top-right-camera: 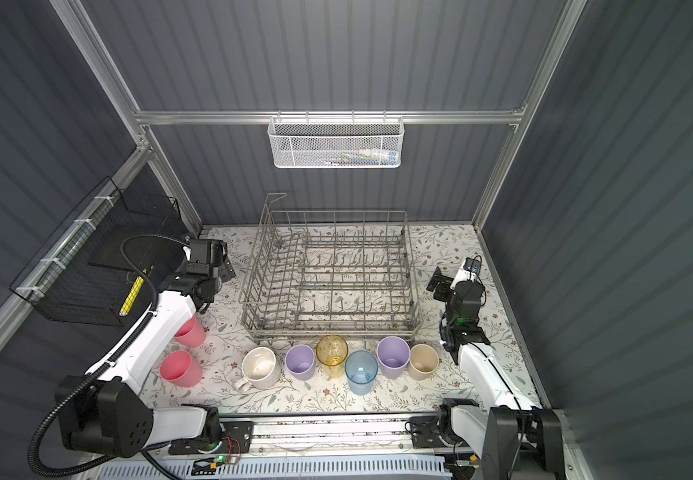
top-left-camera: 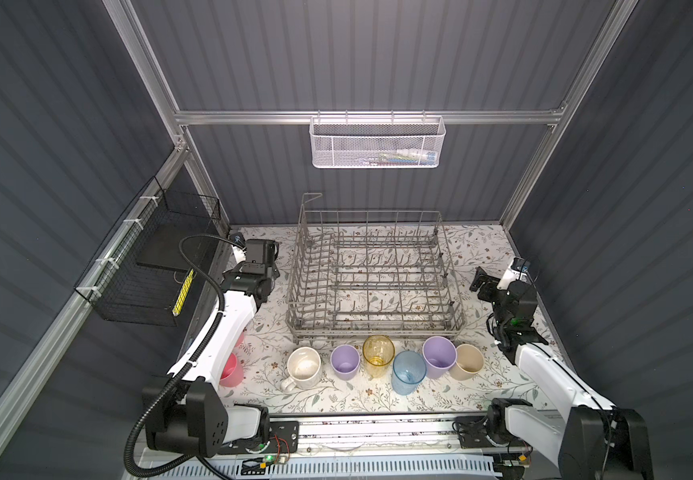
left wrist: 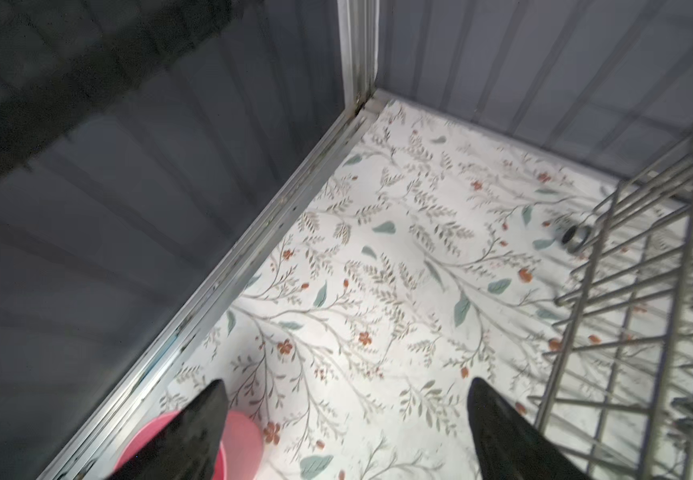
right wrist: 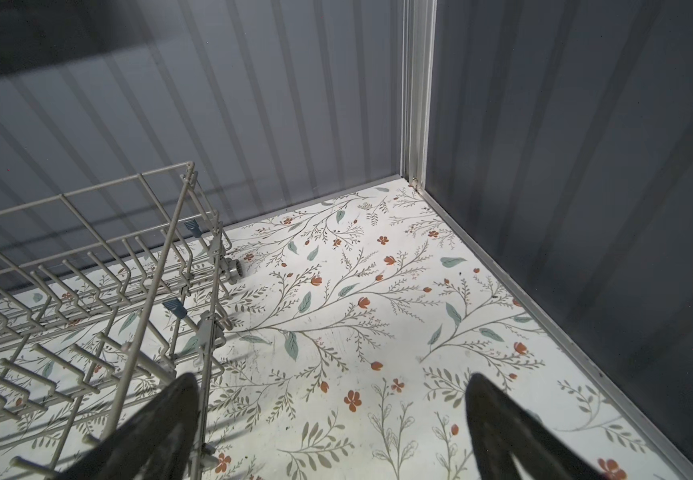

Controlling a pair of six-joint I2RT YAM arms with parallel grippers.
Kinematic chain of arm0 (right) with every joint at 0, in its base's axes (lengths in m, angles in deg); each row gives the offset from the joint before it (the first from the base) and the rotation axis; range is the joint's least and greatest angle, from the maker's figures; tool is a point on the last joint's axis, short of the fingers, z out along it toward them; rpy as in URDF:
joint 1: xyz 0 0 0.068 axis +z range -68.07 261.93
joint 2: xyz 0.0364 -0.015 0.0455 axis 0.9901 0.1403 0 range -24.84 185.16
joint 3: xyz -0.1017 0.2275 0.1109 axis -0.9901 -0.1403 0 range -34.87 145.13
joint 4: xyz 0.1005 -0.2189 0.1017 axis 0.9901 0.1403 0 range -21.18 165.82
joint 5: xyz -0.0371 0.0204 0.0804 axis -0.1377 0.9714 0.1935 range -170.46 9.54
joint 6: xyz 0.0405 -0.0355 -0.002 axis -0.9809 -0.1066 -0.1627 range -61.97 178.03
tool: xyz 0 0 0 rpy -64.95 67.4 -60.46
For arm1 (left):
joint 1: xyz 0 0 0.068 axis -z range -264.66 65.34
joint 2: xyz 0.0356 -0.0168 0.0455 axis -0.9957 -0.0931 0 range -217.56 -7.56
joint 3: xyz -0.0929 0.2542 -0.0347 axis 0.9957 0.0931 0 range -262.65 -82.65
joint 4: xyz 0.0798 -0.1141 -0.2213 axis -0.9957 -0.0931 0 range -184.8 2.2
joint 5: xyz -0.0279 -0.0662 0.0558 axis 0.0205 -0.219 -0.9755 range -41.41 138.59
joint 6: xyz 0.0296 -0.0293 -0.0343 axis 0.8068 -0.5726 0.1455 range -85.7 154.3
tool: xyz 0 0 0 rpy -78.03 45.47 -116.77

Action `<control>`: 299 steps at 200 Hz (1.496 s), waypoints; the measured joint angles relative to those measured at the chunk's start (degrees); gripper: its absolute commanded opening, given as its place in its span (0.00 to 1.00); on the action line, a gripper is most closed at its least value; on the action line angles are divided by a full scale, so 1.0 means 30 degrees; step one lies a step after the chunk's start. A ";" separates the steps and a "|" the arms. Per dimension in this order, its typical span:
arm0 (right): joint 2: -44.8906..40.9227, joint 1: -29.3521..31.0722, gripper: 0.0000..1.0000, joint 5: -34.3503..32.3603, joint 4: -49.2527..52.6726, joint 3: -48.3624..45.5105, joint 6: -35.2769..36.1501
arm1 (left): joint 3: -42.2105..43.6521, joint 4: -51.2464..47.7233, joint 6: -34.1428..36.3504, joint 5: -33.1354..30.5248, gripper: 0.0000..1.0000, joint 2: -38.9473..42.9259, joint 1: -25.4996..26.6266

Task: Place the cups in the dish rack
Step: 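Lower the left gripper onto the pink cup and close on its rim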

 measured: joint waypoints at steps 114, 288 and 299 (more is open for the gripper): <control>0.0962 0.0000 0.99 0.0860 0.0124 0.0029 -0.0750 | 0.0940 -0.5093 -0.1632 0.1464 0.84 -0.0430 -0.1406; 0.2856 -0.0080 0.99 0.1268 0.0168 0.0597 -0.1071 | 0.1967 -0.4146 -0.1632 0.2703 0.48 -0.3504 -0.2892; 0.2878 -0.0087 0.99 0.1268 0.0197 0.0597 -0.1071 | 0.1967 -0.4124 -0.1596 0.2703 0.42 -0.3548 -0.2929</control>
